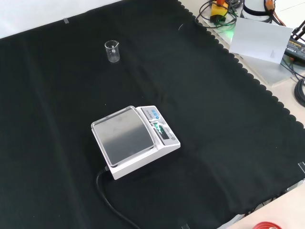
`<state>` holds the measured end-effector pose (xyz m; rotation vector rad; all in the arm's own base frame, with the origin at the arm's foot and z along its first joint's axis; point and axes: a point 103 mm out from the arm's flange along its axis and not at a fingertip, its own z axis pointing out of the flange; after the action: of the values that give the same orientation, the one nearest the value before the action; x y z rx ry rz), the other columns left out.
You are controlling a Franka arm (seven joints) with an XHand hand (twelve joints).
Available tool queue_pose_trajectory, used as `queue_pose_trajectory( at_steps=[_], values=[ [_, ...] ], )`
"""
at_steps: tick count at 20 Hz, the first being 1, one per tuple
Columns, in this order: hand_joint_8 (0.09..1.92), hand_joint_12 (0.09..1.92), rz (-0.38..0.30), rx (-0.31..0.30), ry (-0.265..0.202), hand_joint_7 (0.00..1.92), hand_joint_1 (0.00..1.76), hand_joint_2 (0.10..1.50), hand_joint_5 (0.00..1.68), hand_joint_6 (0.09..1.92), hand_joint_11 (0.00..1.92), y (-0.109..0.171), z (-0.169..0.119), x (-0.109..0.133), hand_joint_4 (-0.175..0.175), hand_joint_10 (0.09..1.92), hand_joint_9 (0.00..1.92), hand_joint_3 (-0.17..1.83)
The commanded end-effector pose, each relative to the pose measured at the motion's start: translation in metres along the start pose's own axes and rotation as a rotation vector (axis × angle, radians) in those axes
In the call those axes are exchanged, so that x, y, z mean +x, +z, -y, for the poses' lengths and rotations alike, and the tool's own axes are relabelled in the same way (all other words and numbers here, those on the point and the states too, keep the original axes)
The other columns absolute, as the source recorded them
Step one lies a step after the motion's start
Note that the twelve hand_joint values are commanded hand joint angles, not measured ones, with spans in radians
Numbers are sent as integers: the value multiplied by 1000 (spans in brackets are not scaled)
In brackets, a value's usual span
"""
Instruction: Pick up the beaker.
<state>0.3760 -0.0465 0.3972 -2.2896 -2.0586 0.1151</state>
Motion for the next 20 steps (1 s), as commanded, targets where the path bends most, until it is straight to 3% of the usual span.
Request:
queue_pose_trajectory(
  at_steps=[1,4,6,10,20],
  values=[
    [632,1413,11,4,33,472,869,694,567,647,189,19,-27,-39,13,691,620,629],
    [633,1410,3,-5,40,479,875,696,575,654,192,22,-31,-49,10,692,627,629],
    [635,1408,27,11,45,485,878,697,579,658,197,29,-40,-51,9,692,631,629],
    [635,1404,9,38,31,496,881,698,582,665,206,43,-52,-63,8,692,638,629],
    [631,1397,-18,86,57,504,886,700,593,683,227,87,-84,-97,8,687,652,632]
  ],
)
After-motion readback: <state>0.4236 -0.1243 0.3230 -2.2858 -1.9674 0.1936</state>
